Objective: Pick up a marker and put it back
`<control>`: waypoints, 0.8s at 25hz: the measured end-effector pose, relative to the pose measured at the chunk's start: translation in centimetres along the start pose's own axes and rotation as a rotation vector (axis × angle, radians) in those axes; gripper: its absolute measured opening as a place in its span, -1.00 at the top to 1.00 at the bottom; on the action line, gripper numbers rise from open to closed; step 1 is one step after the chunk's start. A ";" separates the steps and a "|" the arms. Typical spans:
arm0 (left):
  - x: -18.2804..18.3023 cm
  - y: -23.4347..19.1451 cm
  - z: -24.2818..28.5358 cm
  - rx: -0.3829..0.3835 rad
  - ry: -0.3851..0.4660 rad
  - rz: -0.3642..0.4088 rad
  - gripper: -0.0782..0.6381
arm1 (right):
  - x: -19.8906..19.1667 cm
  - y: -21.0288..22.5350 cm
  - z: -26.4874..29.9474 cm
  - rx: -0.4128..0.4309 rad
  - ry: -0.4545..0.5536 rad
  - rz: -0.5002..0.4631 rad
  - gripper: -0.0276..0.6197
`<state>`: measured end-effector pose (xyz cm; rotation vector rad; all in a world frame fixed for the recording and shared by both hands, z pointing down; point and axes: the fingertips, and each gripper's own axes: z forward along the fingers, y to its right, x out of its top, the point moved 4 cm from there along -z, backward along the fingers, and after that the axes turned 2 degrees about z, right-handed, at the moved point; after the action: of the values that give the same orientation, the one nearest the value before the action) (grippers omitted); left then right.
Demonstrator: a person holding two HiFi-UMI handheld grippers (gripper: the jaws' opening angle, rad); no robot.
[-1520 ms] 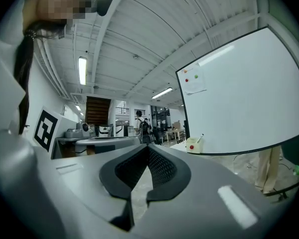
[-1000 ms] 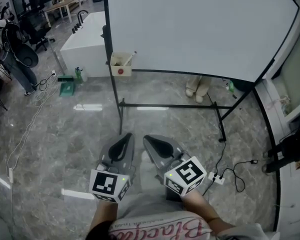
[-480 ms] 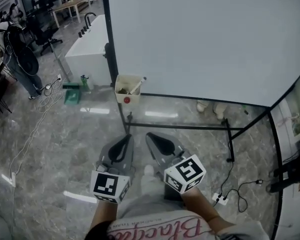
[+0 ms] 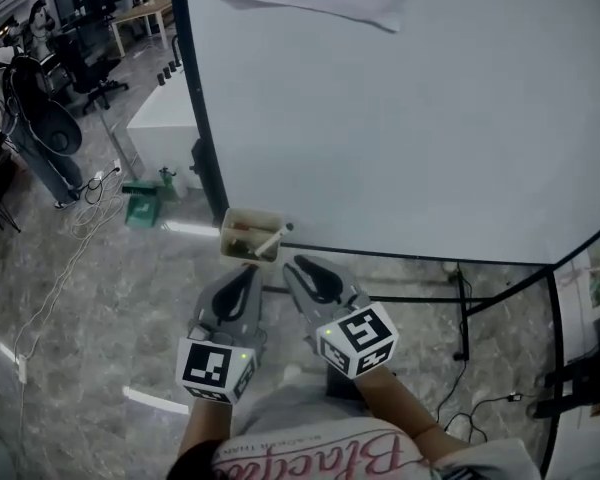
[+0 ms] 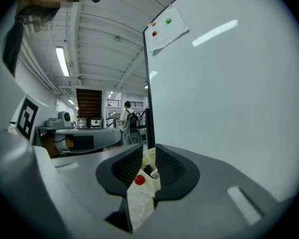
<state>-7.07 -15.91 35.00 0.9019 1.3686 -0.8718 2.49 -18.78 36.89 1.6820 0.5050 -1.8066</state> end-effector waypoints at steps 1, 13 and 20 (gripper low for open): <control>-0.1 -0.4 0.7 0.003 -0.003 0.000 0.78 | 0.0 0.8 0.7 -0.008 -0.005 0.009 0.69; -0.9 -4.9 4.9 0.024 -0.031 -0.016 0.78 | -3.4 5.9 7.4 -0.061 -0.176 0.245 0.44; -1.1 -6.6 5.2 0.009 -0.036 -0.029 0.78 | -2.6 4.4 8.9 -0.002 -0.124 0.260 0.62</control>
<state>-10.95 -23.41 35.97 0.8710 1.3510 -0.9132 -1.27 -27.34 41.03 1.5434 0.2222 -1.7049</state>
